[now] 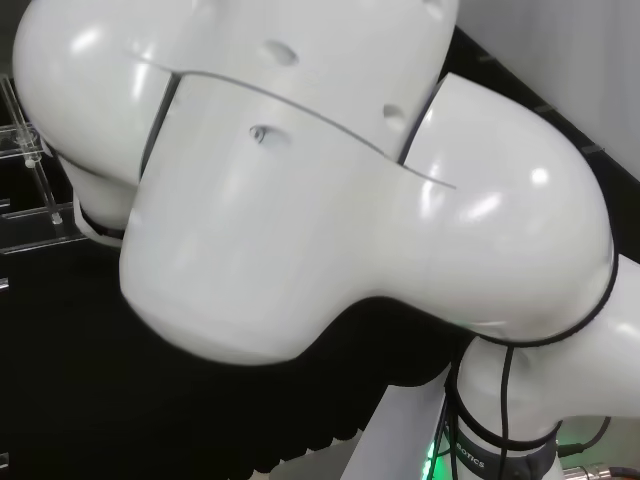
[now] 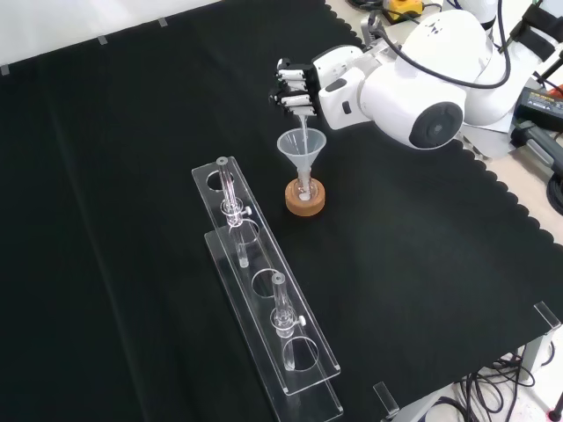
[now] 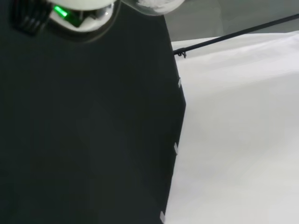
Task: Pour all the NaCl from the weighing funnel into the round-bottom flask.
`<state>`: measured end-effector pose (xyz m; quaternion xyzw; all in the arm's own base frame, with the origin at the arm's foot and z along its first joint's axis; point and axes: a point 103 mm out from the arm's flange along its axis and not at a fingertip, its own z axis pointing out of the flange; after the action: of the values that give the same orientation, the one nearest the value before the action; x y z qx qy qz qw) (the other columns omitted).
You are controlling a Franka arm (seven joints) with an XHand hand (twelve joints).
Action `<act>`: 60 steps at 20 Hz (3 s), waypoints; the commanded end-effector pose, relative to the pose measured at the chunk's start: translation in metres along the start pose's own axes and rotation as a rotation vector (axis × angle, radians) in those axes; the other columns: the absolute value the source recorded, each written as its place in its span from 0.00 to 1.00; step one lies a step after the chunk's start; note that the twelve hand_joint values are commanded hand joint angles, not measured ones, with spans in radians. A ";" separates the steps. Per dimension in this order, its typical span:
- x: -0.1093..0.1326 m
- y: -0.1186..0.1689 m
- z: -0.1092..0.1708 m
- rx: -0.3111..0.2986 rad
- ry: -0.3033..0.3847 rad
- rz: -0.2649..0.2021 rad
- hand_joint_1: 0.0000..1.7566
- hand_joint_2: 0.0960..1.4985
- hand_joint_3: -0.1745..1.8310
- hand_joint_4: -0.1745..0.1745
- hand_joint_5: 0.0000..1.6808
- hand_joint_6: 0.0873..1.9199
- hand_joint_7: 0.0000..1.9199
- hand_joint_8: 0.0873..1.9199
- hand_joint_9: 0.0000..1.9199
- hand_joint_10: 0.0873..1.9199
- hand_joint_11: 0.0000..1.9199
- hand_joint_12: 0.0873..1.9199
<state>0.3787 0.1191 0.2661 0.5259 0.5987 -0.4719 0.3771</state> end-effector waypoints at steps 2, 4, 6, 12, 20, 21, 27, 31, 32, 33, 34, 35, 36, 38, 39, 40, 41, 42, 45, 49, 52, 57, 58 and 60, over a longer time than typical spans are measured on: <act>-0.002 -0.001 -0.007 -0.015 -0.062 0.007 0.65 0.41 0.38 1.00 0.80 0.23 0.39 0.28 0.62 0.01 0.51 0.46; -0.003 -0.001 -0.008 -0.015 -0.072 0.010 0.65 0.41 0.38 1.00 0.80 0.23 0.39 0.28 0.62 0.01 0.51 0.46; -0.004 -0.001 -0.008 -0.017 -0.089 0.014 0.65 0.41 0.38 1.00 0.80 0.23 0.39 0.28 0.62 0.01 0.51 0.46; -0.005 -0.004 -0.010 -0.023 -0.129 0.021 0.65 0.41 0.38 1.00 0.80 0.23 0.39 0.28 0.62 0.01 0.51 0.46; 0.000 -0.008 -0.016 -0.041 -0.189 0.027 0.65 0.41 0.38 1.00 0.80 0.24 0.39 0.28 0.62 0.01 0.51 0.46; 0.001 -0.009 -0.016 -0.044 -0.194 0.027 0.65 0.41 0.38 1.00 0.80 0.24 0.39 0.28 0.62 0.01 0.51 0.46; 0.002 -0.010 -0.017 -0.049 -0.213 0.026 0.65 0.41 0.38 1.00 0.80 0.24 0.39 0.28 0.62 0.01 0.51 0.46; 0.003 -0.010 -0.019 -0.056 -0.231 0.026 0.65 0.41 0.38 1.00 0.80 0.24 0.39 0.28 0.62 0.01 0.51 0.46; 0.003 -0.011 -0.019 -0.059 -0.236 0.025 0.65 0.41 0.38 1.00 0.80 0.24 0.39 0.28 0.62 0.01 0.51 0.46; 0.004 -0.011 -0.020 -0.061 -0.239 0.025 0.65 0.41 0.38 1.00 0.80 0.24 0.39 0.28 0.62 0.01 0.51 0.46; 0.004 -0.011 -0.020 -0.063 -0.238 0.024 0.65 0.41 0.38 1.00 0.80 0.24 0.39 0.28 0.62 0.01 0.51 0.46; 0.005 -0.011 -0.020 -0.064 -0.236 0.023 0.65 0.41 0.38 1.00 0.80 0.24 0.39 0.28 0.62 0.01 0.51 0.46; 0.005 -0.011 -0.020 -0.064 -0.238 0.023 0.65 0.41 0.38 1.00 0.80 0.24 0.39 0.28 0.62 0.01 0.51 0.46; 0.004 -0.011 -0.020 -0.063 -0.238 0.023 0.65 0.41 0.38 1.00 0.80 0.24 0.39 0.28 0.62 0.01 0.51 0.46; 0.004 -0.011 -0.020 -0.063 -0.240 0.024 0.65 0.41 0.38 1.00 0.80 0.24 0.39 0.28 0.62 0.01 0.51 0.46; 0.004 -0.011 -0.019 -0.063 -0.239 0.024 0.65 0.41 0.38 1.00 0.80 0.24 0.39 0.28 0.62 0.01 0.51 0.46; 0.003 -0.011 -0.020 -0.064 -0.239 0.024 0.65 0.41 0.38 1.00 0.80 0.24 0.39 0.28 0.62 0.01 0.51 0.46; 0.003 -0.011 -0.020 -0.065 -0.238 0.025 0.65 0.41 0.38 1.00 0.80 0.24 0.39 0.28 0.62 0.01 0.51 0.46; 0.002 -0.010 -0.020 -0.066 -0.239 0.026 0.65 0.41 0.38 1.00 0.80 0.24 0.39 0.28 0.62 0.01 0.52 0.46; 0.003 -0.009 -0.021 -0.067 -0.234 0.023 0.65 0.41 0.38 1.00 0.80 0.24 0.39 0.28 0.62 0.01 0.52 0.46; 0.002 -0.009 -0.022 -0.066 -0.221 0.022 0.65 0.41 0.38 1.00 0.80 0.24 0.39 0.28 0.62 0.01 0.52 0.46; 0.001 -0.008 -0.024 -0.064 -0.170 0.018 0.65 0.40 0.38 1.00 0.80 0.24 0.39 0.28 0.62 0.01 0.52 0.46; 0.000 -0.008 -0.024 -0.060 -0.142 0.017 0.65 0.40 0.38 1.00 0.80 0.24 0.39 0.28 0.62 0.01 0.52 0.46; -0.002 -0.007 -0.024 -0.049 -0.107 0.013 0.65 0.40 0.38 1.00 0.80 0.24 0.39 0.28 0.62 0.01 0.52 0.46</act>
<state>0.3717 0.1409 0.2733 0.4778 0.5713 -0.4941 0.4484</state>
